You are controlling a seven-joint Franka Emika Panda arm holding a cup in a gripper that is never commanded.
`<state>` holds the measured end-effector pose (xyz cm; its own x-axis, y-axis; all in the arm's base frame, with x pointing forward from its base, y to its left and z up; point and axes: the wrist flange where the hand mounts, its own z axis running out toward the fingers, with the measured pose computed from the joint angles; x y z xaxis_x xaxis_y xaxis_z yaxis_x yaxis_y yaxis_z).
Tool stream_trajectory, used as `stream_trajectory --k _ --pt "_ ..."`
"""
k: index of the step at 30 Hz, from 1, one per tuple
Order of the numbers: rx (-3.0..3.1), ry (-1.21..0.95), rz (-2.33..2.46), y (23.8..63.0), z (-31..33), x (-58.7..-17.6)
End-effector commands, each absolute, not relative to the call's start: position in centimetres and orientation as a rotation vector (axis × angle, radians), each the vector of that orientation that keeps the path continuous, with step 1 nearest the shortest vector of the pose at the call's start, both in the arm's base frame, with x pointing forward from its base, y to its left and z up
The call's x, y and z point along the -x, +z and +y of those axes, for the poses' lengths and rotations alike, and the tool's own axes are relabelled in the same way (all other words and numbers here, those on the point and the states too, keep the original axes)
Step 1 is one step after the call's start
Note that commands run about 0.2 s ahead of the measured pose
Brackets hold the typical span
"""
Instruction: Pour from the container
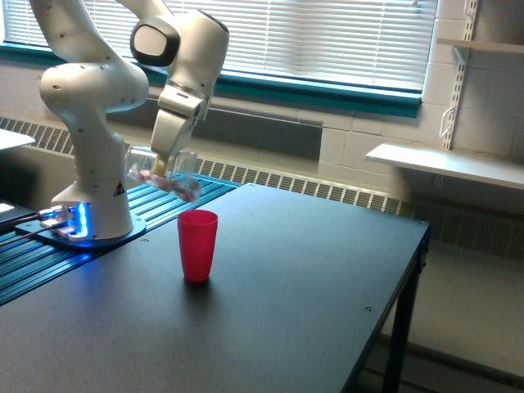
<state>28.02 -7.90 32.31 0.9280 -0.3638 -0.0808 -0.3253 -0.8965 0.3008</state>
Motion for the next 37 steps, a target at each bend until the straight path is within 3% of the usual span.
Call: stream_trajectory --k 1,37 --pt "-2.793 -0.204 -0.514 31.5 -7.4 -28.0" --pt "-2.792 -0.113 -0.585 31.3 -6.5 -27.0"
